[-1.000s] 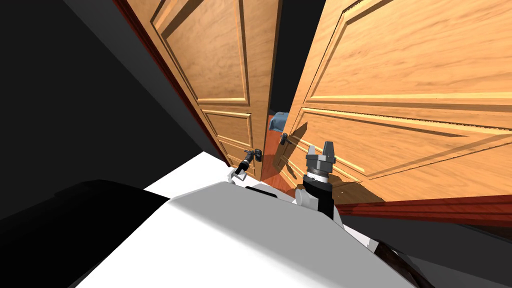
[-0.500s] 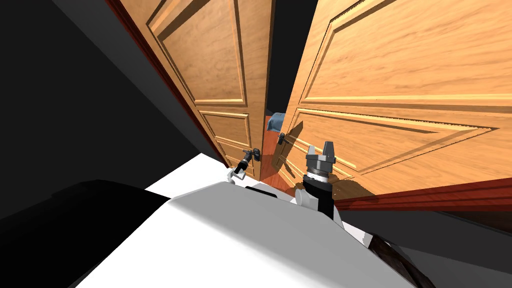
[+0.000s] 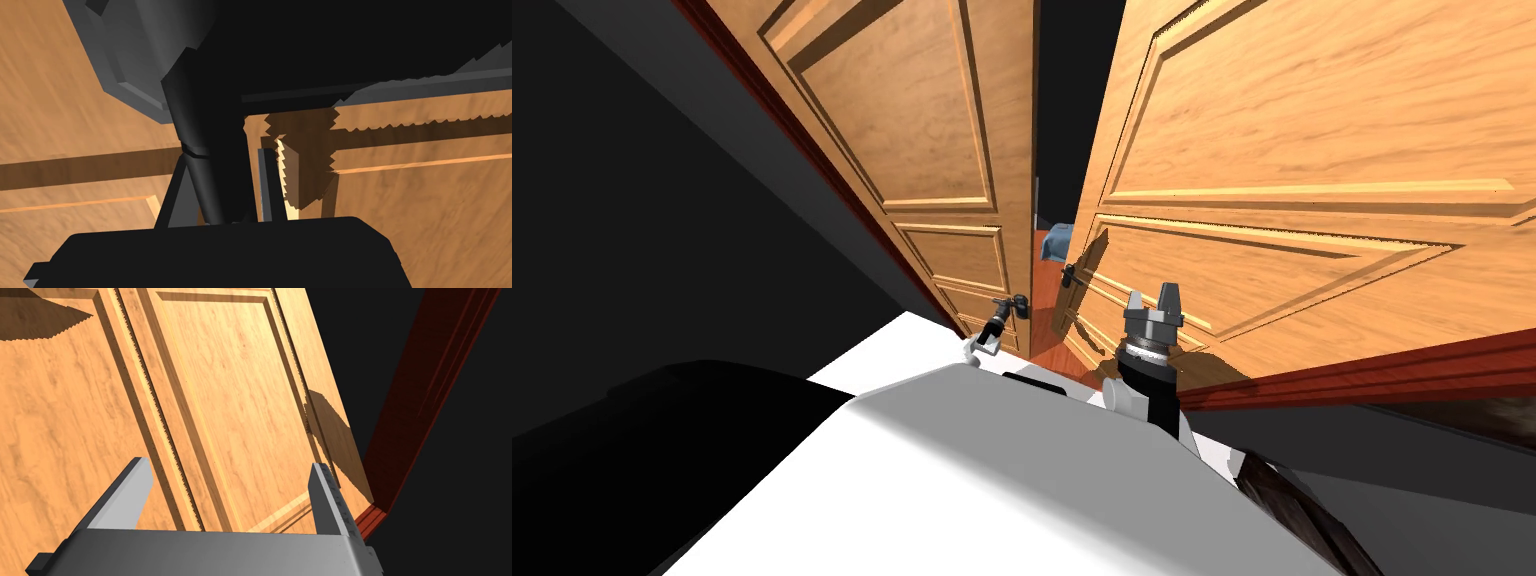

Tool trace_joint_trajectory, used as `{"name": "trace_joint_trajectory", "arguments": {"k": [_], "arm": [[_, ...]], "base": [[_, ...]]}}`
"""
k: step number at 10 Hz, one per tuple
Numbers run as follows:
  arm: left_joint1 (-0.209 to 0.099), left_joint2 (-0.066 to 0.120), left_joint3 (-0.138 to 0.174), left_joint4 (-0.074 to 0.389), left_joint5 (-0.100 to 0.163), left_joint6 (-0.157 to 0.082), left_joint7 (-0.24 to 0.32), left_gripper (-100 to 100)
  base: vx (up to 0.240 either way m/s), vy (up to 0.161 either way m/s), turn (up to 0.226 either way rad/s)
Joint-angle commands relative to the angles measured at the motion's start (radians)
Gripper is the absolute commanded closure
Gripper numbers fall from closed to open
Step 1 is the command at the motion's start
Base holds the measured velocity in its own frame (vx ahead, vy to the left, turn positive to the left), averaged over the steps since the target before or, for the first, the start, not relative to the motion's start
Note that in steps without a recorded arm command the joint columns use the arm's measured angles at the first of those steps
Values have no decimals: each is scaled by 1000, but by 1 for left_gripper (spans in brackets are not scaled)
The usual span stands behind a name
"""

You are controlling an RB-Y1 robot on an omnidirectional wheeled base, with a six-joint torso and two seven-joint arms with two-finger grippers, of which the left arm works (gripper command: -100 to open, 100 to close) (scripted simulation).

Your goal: Push the door open

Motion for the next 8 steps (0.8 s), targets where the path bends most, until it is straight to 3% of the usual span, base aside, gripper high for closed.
{"name": "trace_joint_trajectory", "arguments": {"k": [1, 2, 3, 4, 5, 6, 7, 8], "arm": [[-27, 6, 32, 8, 4, -3, -9, 100], [-38, 6, 59, 19, 9, -6, -22, 100], [-38, 6, 59, 19, 9, -6, -22, 100], [-50, 5, 89, 32, 14, -9, -36, 100], [-50, 5, 89, 32, 14, -9, -36, 100], [-62, 4, 117, 44, 19, -12, -50, 100], [-62, 4, 119, 44, 19, -12, -50, 100], [-74, 3, 146, 58, 24, -16, -65, 100]], "base": [[21, 7, -42], [20, 3, -79], [18, 1, -51], [23, -3, -89], [19, 0, -33], [27, -3, -89], [20, 0, -60], [24, -6, -103]]}}
